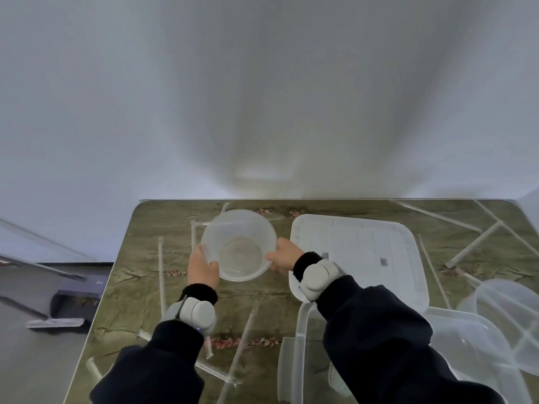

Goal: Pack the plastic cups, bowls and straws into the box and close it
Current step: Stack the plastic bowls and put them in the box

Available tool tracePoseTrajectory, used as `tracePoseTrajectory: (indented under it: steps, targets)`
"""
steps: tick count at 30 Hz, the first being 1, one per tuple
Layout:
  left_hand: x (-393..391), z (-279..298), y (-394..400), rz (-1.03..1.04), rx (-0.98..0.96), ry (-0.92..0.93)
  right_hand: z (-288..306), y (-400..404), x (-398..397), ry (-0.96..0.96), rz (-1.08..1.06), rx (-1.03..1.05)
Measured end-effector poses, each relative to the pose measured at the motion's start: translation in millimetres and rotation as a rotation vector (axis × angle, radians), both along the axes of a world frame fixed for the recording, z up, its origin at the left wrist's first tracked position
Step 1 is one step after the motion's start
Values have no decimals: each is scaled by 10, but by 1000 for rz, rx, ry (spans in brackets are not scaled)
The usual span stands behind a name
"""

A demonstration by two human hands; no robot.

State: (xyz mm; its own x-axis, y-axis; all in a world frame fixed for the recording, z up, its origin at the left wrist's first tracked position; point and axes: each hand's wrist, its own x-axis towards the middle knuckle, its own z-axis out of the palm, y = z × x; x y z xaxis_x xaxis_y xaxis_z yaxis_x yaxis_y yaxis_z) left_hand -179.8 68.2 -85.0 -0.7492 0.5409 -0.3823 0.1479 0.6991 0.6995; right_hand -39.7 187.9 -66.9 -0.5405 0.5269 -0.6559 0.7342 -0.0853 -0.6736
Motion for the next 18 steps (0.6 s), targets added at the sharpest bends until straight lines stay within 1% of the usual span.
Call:
tracePoseTrajectory:
  steps: [2, 6, 11, 16, 18]
  targets:
    - [74, 182, -3, -30, 99, 25, 129, 4, 101, 101, -83, 45]
    - [353, 585, -70, -177, 350, 37, 387, -32, 534, 232, -316, 147]
    - [821, 885, -96, -282, 520, -41, 682, -158, 1246, 388, -567, 234]
    - [1629, 1058, 162, -446, 627, -172, 897, -320, 2235, 437, -819, 417]
    - [1913, 1115, 277, -494, 656, -199, 918, -361, 2536, 449, -915, 446]
